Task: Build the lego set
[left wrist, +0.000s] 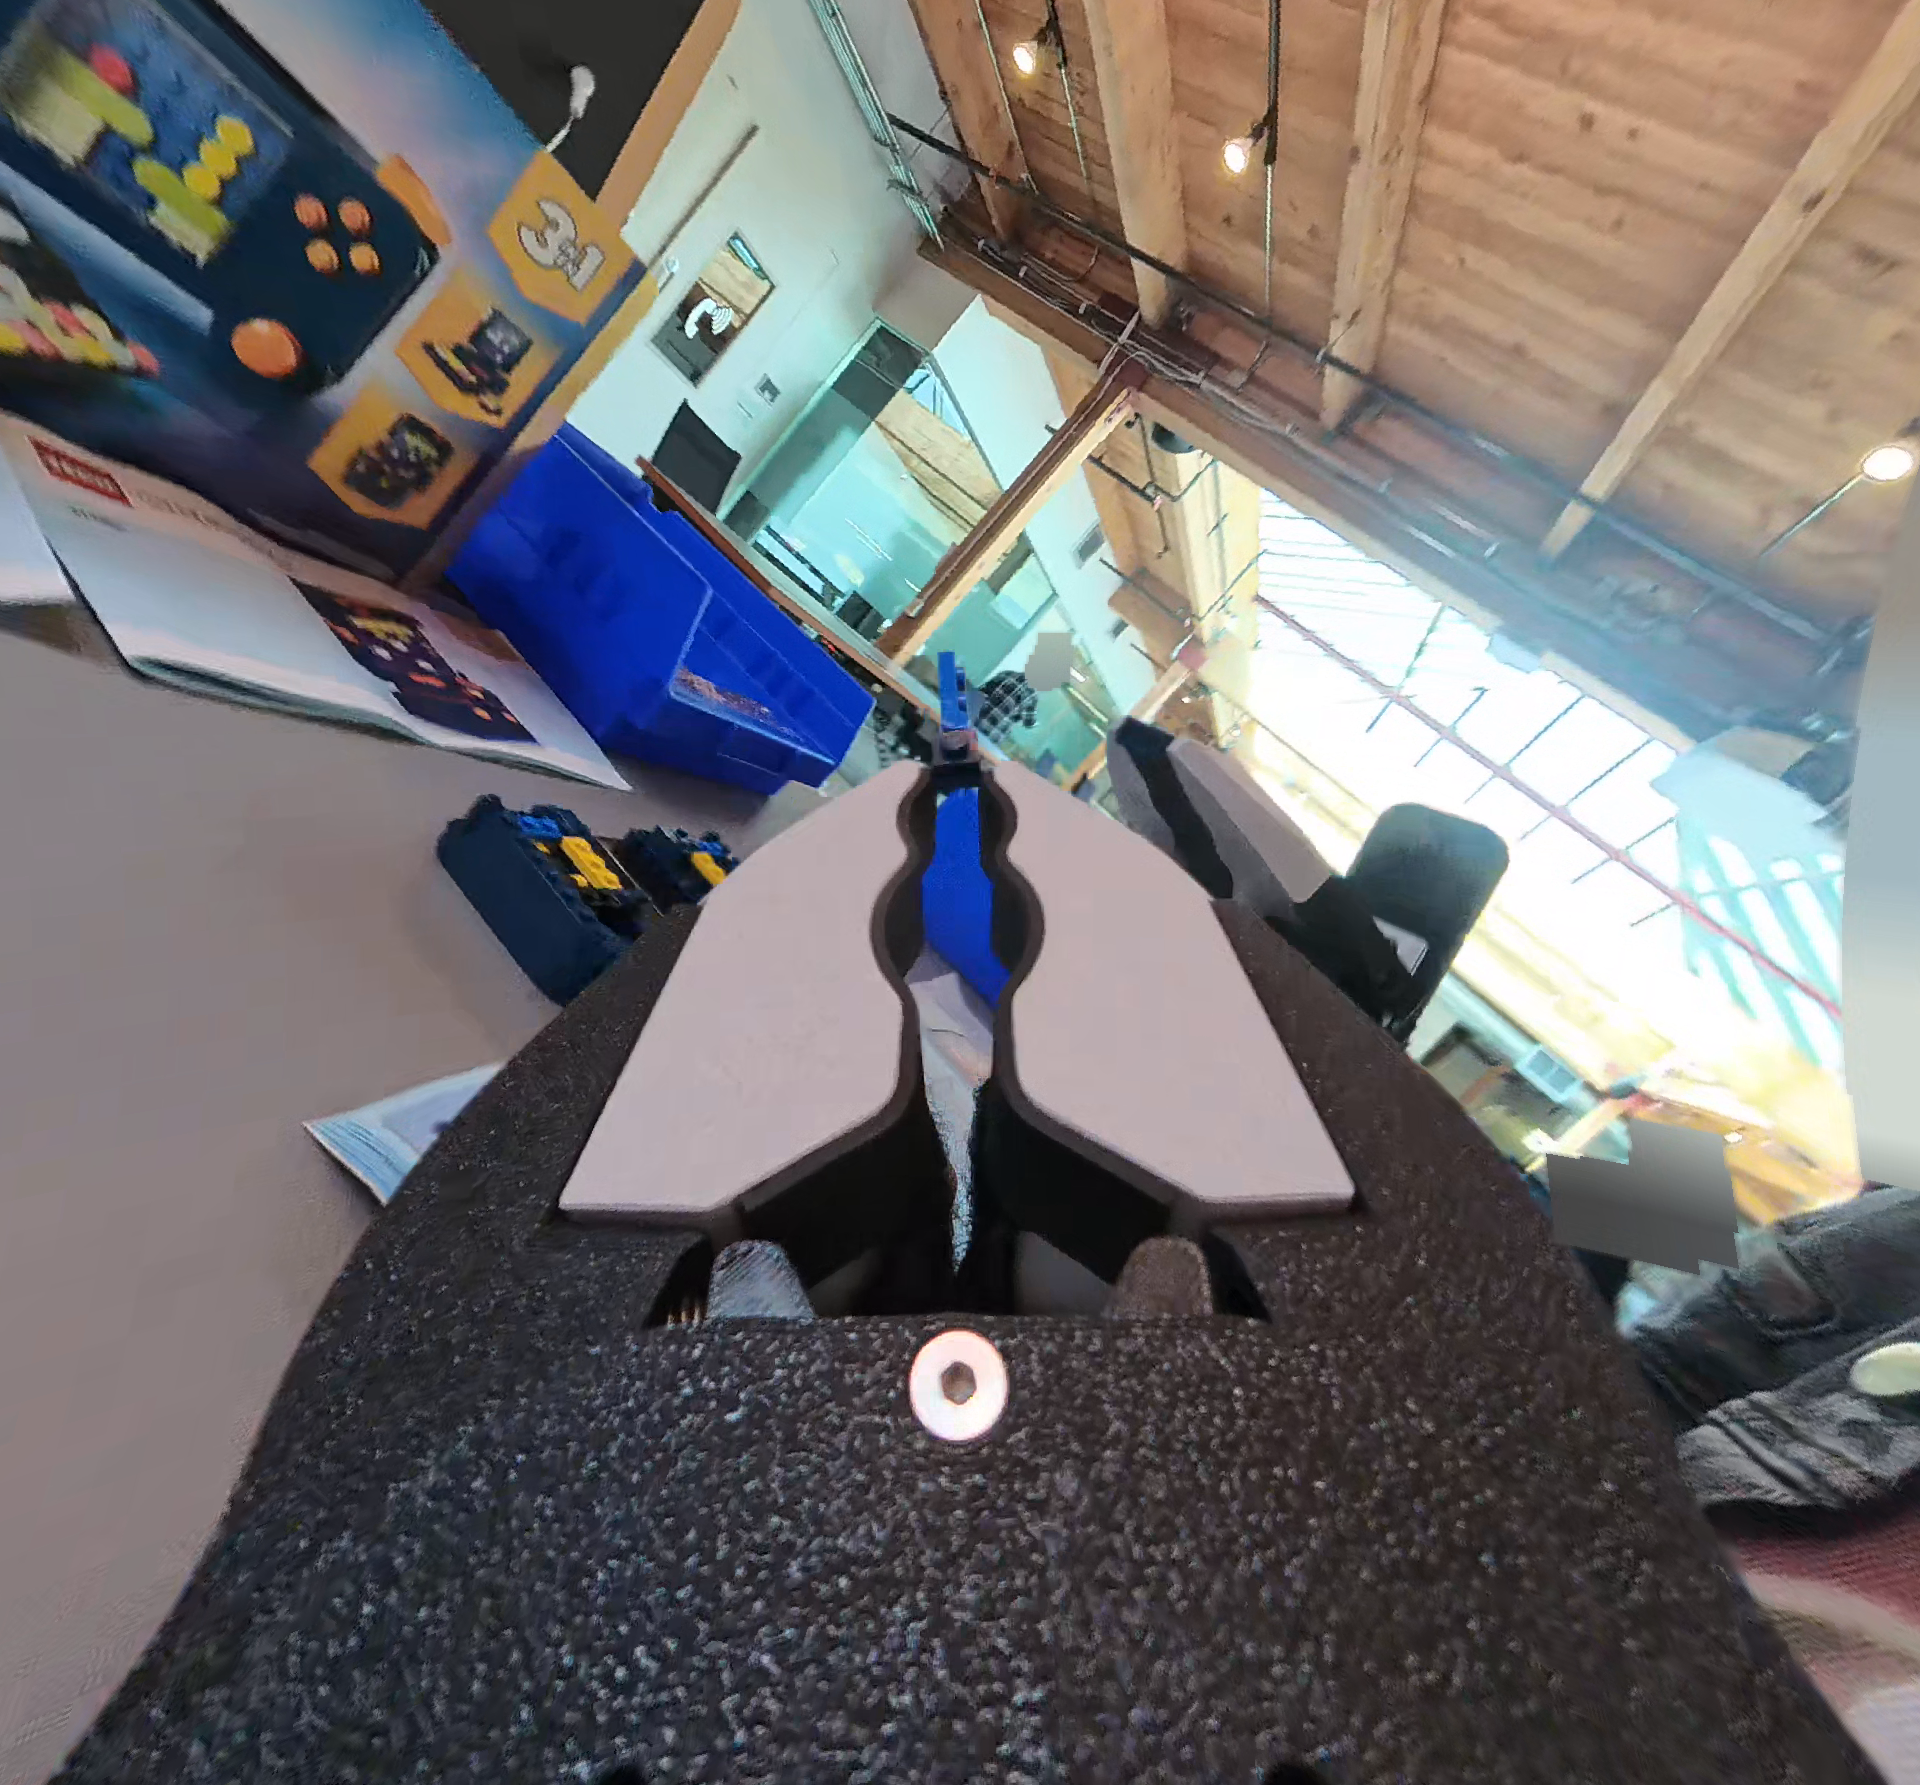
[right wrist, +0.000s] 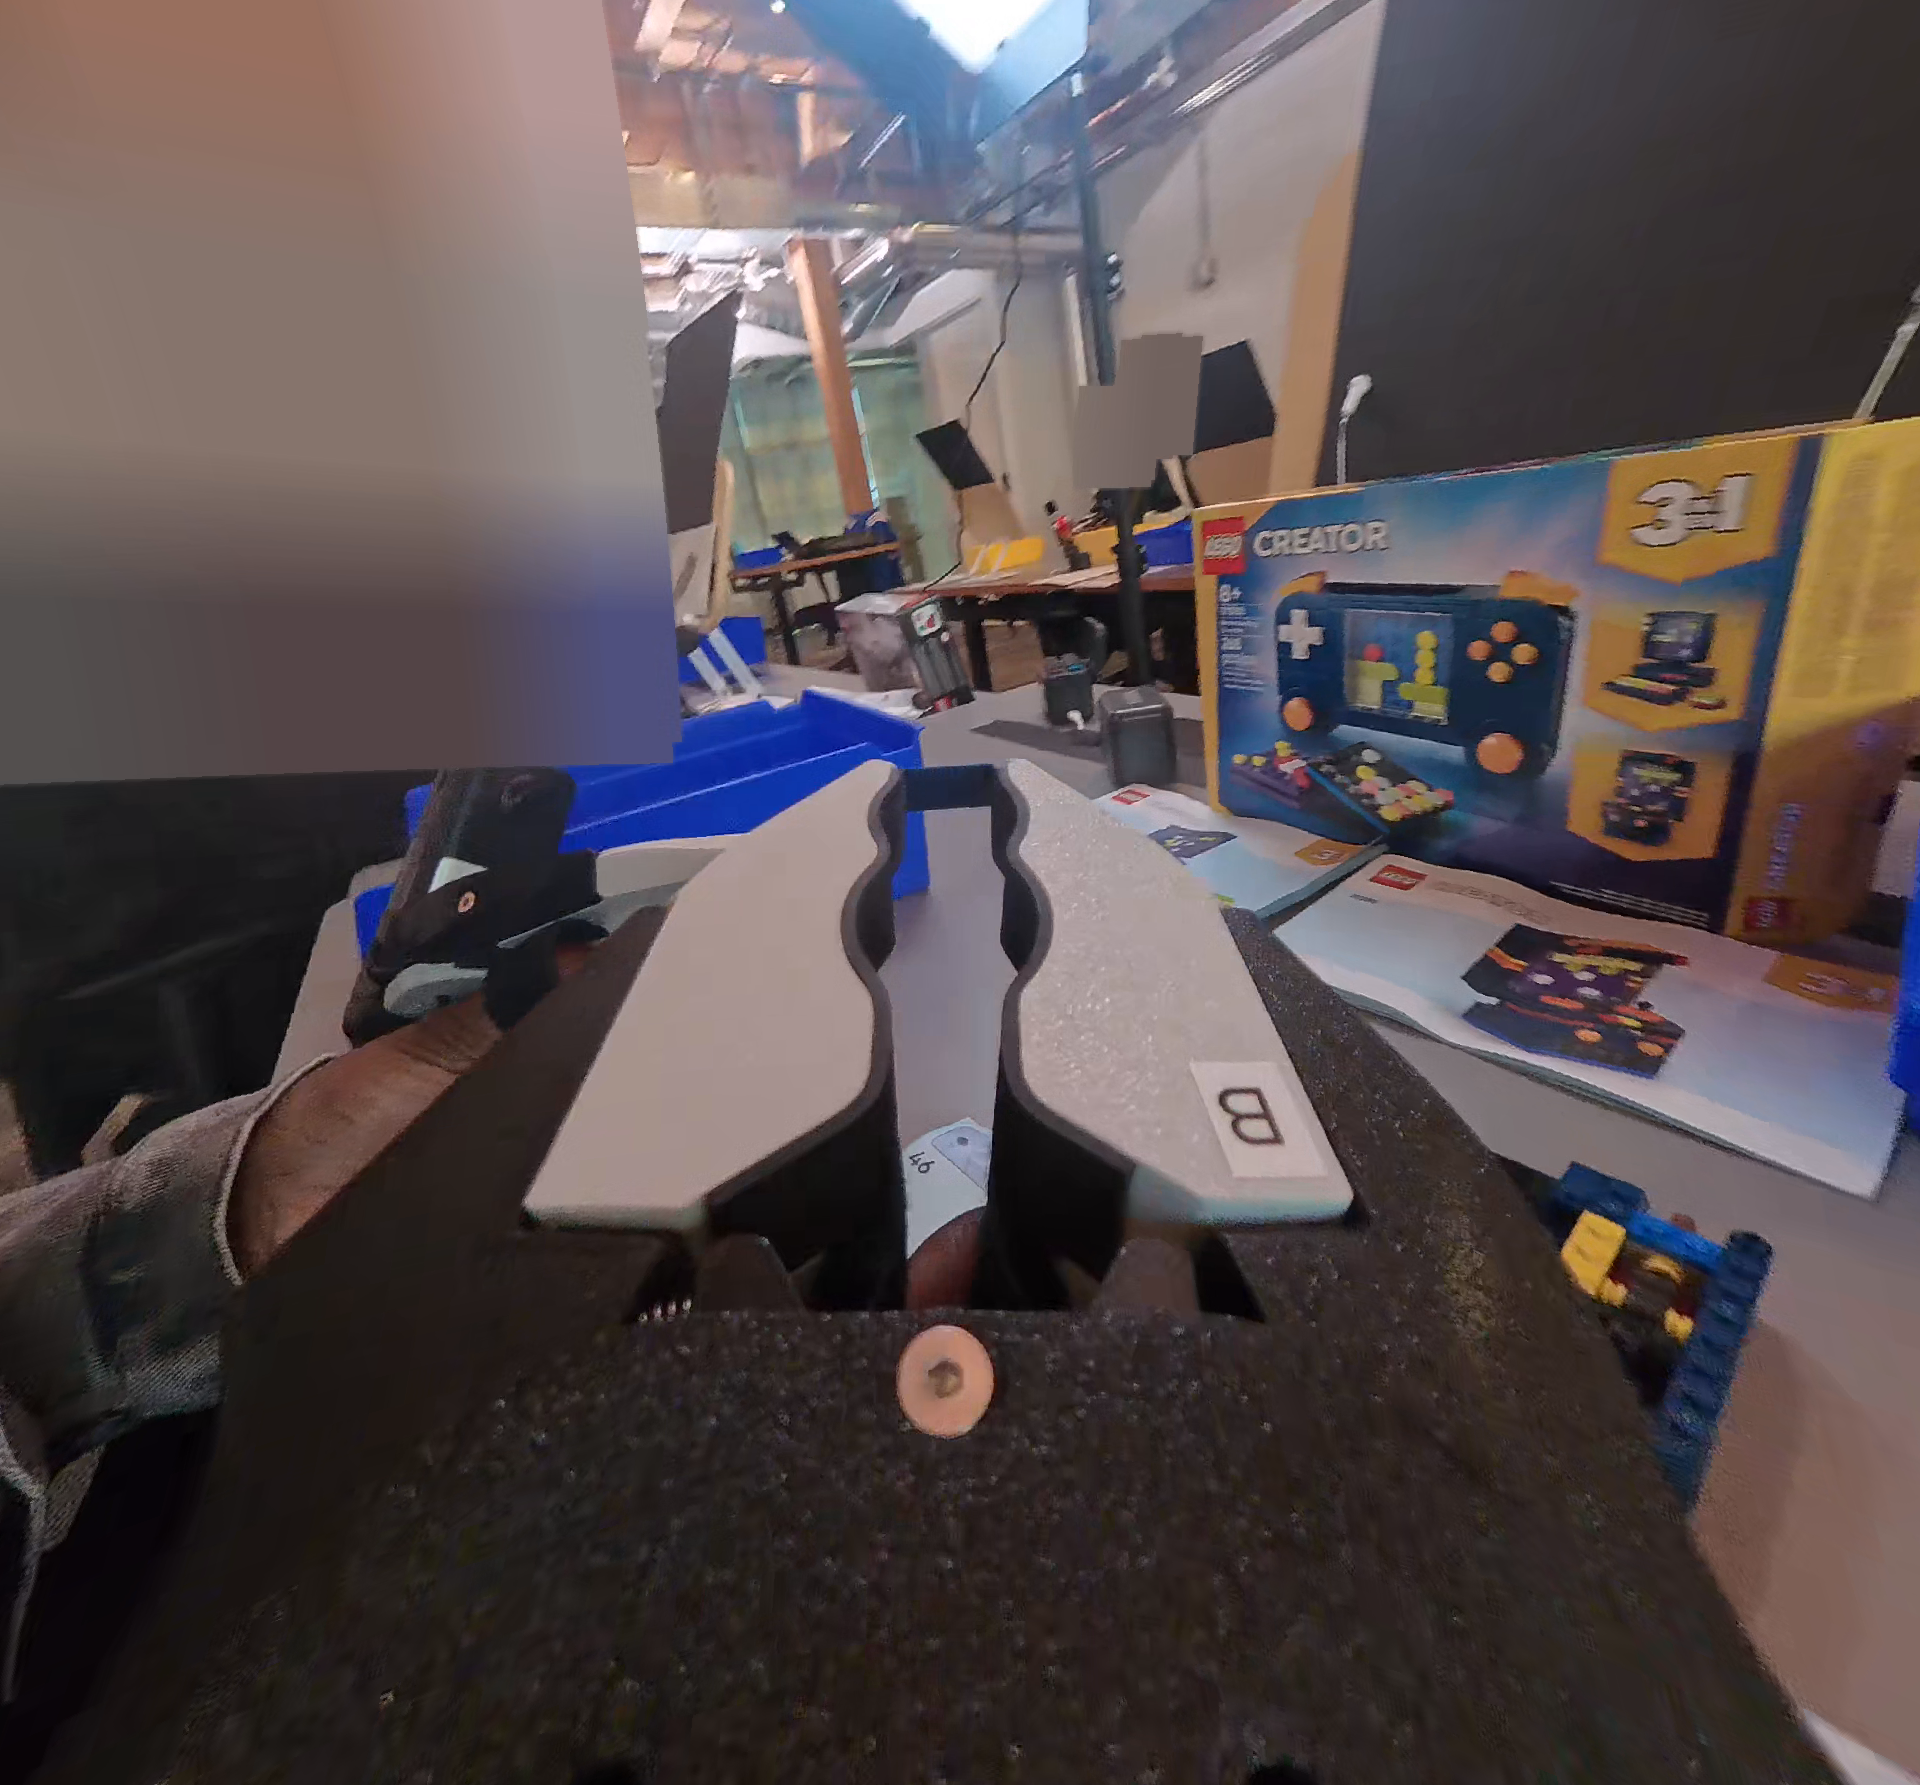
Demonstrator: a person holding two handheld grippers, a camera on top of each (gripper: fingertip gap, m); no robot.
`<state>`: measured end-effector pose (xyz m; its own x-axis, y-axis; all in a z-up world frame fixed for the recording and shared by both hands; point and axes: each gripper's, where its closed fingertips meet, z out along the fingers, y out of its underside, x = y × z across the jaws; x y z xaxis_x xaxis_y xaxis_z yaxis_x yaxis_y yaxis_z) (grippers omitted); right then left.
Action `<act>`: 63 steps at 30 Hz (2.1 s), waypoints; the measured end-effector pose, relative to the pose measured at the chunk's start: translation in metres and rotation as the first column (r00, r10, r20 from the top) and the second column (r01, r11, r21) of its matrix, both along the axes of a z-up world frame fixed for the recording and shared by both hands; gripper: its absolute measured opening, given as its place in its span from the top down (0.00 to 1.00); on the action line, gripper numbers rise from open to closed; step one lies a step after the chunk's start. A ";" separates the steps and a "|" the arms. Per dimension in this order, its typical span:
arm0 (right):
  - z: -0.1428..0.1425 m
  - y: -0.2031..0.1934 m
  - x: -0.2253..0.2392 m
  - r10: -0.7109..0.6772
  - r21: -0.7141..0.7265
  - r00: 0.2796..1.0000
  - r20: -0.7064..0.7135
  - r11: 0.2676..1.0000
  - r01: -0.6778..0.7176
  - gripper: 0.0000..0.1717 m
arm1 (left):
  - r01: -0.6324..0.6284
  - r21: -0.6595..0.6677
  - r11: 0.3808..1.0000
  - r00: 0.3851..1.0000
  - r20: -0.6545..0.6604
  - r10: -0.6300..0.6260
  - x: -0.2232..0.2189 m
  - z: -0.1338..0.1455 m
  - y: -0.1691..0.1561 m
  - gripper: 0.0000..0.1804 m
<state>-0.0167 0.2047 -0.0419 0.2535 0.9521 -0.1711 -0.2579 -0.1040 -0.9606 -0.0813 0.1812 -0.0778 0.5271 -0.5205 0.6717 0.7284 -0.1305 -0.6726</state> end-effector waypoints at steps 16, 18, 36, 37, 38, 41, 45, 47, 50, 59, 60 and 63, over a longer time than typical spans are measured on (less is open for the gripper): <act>-0.026 -0.006 -0.006 -0.121 0.114 0.976 0.180 0.988 0.102 0.91 | 0.119 -0.084 0.989 0.962 0.256 -0.094 0.009 -0.010 0.004 0.97; -0.028 -0.016 -0.025 -0.134 0.237 0.937 0.322 0.970 0.057 0.91 | 0.148 -0.100 0.984 0.943 0.315 -0.109 0.011 -0.013 0.003 0.96; -0.050 -0.010 -0.049 -0.097 0.207 0.754 0.649 0.977 -0.053 0.91 | 0.137 -0.177 0.975 0.971 0.219 -0.097 0.024 -0.023 -0.002 0.97; -0.050 -0.010 -0.048 -0.098 0.209 0.754 0.649 0.976 -0.053 0.91 | 0.134 -0.178 0.975 0.973 0.211 -0.096 0.024 -0.024 -0.002 0.97; -0.051 -0.010 -0.047 -0.097 0.208 0.755 0.649 0.977 -0.053 0.91 | 0.131 -0.179 0.975 0.975 0.202 -0.094 0.025 -0.024 -0.002 0.97; -0.050 -0.010 -0.046 -0.095 0.205 0.766 0.636 0.978 -0.048 0.91 | 0.116 -0.173 0.978 0.983 0.164 -0.088 0.027 -0.023 -0.002 0.97; -0.045 -0.013 -0.041 -0.107 0.236 0.792 0.602 0.971 -0.048 0.91 | 0.092 -0.146 0.985 0.993 0.080 -0.081 0.031 -0.018 -0.004 0.96; -0.040 -0.015 -0.038 -0.112 0.258 0.810 0.575 0.965 -0.050 0.91 | 0.076 -0.120 0.990 0.997 0.016 -0.075 0.033 -0.014 -0.006 0.96; -0.033 -0.019 -0.035 -0.124 0.288 0.833 0.539 0.957 -0.044 0.91 | 0.048 -0.080 0.996 0.994 -0.090 -0.055 0.036 -0.009 -0.010 0.96; -0.028 -0.019 -0.029 -0.157 0.319 0.852 0.500 0.948 -0.013 0.91 | 0.054 -0.068 0.996 0.981 -0.182 -0.066 0.041 -0.005 -0.010 0.96; -0.028 -0.019 -0.029 -0.160 0.322 0.851 0.501 0.947 -0.011 0.91 | 0.055 -0.069 0.996 0.981 -0.182 -0.067 0.041 -0.005 -0.010 0.96; -0.028 -0.018 -0.029 -0.167 0.330 0.852 0.496 0.944 -0.007 0.91 | 0.058 -0.067 0.996 0.981 -0.181 -0.070 0.042 -0.005 -0.009 0.96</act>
<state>-0.0453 0.1866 -0.0697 0.2989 0.9051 0.3024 0.2836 0.2183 -0.9338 -0.0393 0.1722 -0.0825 0.6111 -0.5180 0.5985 0.5824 -0.2178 -0.7832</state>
